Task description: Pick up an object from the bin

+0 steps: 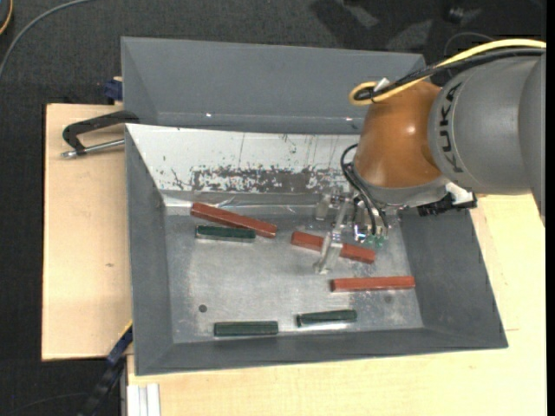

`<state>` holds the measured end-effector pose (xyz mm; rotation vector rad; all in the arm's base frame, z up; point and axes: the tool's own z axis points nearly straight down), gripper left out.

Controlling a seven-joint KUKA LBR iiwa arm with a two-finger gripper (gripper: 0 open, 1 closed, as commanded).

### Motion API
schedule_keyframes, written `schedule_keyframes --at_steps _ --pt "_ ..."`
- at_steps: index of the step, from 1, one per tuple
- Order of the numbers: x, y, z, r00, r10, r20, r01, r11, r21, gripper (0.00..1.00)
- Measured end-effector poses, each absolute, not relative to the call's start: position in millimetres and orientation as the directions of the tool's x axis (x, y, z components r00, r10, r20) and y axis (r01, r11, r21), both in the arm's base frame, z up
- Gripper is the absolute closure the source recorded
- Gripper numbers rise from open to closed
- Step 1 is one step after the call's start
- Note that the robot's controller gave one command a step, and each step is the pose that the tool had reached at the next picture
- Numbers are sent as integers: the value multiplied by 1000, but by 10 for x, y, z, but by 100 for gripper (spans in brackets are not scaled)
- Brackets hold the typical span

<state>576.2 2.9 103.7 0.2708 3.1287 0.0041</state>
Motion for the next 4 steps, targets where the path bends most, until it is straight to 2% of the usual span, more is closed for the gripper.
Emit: schedule_keyframes --at_steps 1,2,3,4 --pt "5761 -178 695 -960 279 2 279 960 1 0" --pt "5769 -170 704 -961 278 0 278 961 2 0" --pt "5770 -170 706 -961 278 -1 278 961 2 100" --pt "5789 -164 932 -961 277 -7 277 961 3 100"
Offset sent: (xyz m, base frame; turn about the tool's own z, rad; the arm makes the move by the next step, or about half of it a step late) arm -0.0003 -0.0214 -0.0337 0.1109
